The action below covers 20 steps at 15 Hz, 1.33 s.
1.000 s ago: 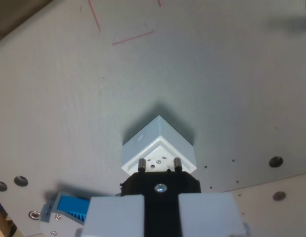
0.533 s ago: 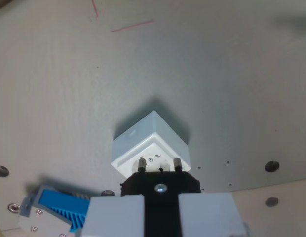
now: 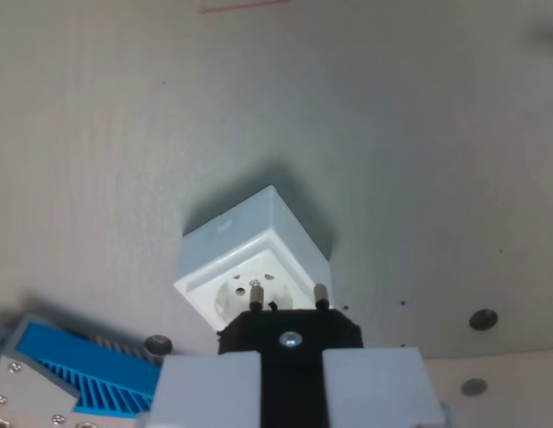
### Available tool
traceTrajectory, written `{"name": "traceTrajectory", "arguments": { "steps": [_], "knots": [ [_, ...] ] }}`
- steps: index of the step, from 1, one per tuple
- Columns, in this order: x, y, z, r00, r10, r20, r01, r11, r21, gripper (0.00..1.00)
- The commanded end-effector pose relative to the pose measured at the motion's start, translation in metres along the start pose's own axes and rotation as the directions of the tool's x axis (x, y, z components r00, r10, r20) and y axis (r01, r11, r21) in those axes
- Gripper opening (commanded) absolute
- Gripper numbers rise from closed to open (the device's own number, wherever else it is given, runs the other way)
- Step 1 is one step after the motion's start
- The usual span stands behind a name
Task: Move above the white socket
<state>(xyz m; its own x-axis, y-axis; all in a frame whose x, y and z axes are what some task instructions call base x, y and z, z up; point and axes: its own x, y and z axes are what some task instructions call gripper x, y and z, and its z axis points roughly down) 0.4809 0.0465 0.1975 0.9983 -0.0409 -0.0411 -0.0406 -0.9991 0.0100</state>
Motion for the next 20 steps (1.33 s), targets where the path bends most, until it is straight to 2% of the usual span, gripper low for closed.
{"name": "traceTrajectory", "arguments": {
  "steps": [1,13,20],
  "knots": [
    [-0.017,0.001,0.006,0.966,-0.217,-0.138,0.216,0.976,-0.023,0.0],
    [-0.052,-0.005,0.045,0.899,-0.417,-0.136,0.411,0.909,-0.072,0.0],
    [-0.067,-0.01,0.064,0.871,-0.477,-0.119,0.47,0.879,-0.084,0.0]
  ]
}}
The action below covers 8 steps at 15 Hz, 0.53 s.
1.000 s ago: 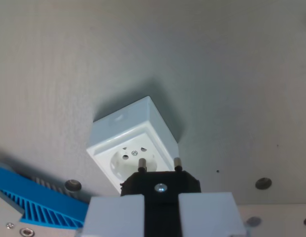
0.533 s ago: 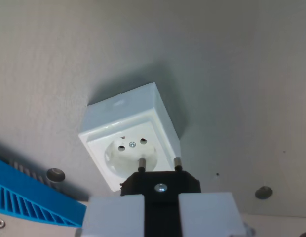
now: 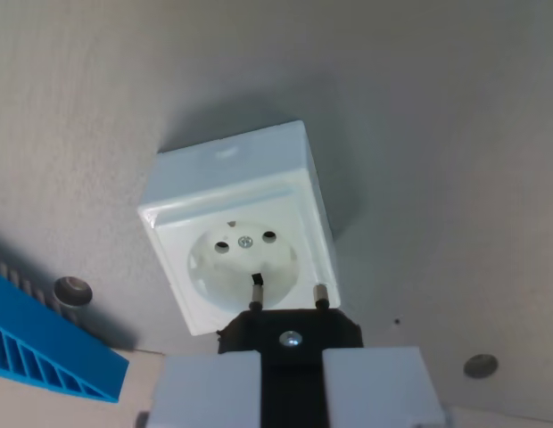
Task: Move above the white socket
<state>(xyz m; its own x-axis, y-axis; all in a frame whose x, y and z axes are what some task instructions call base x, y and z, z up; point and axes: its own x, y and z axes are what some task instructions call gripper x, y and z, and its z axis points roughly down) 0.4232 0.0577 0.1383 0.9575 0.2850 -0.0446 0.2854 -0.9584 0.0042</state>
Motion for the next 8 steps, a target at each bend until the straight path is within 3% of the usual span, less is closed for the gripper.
{"name": "traceTrajectory", "arguments": {
  "steps": [1,8],
  "knots": [
    [-0.011,-0.005,0.004,0.977,-0.174,-0.12,0.165,0.983,-0.079,0.0],
    [-0.017,-0.011,0.019,0.976,-0.191,-0.107,0.183,0.98,-0.081,0.0]
  ]
}}
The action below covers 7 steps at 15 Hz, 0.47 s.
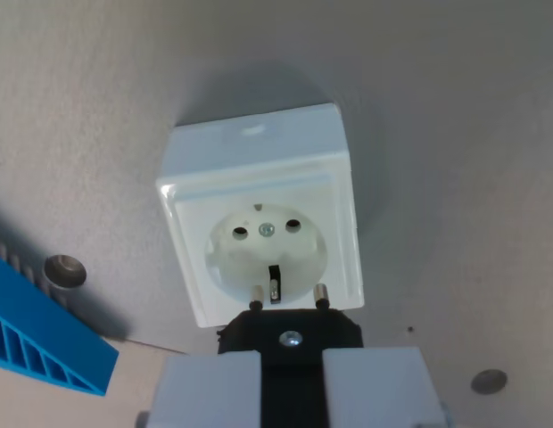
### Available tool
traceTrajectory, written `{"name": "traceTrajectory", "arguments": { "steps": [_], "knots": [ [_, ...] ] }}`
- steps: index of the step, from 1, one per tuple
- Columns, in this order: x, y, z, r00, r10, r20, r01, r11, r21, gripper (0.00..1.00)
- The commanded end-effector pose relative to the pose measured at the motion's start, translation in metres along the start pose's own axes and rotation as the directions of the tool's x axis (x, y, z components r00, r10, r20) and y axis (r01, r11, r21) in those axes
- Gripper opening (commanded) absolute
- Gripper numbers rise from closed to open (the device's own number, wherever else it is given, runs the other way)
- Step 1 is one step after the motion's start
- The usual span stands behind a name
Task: Move above the white socket
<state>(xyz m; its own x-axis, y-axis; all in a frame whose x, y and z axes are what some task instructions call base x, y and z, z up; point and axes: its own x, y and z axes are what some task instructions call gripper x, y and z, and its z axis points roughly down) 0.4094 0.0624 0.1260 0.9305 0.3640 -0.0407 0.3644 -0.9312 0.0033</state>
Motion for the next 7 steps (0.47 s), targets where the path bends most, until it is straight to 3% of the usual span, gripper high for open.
{"name": "traceTrajectory", "arguments": {
  "steps": [1,7],
  "knots": [
    [-0.0063,-0.0039,0.0083,0.989,-0.108,-0.102,0.101,0.992,-0.078,0.0],
    [-0.0071,-0.0075,0.0161,0.991,-0.092,-0.096,0.085,0.993,-0.077,0.0]
  ]
}}
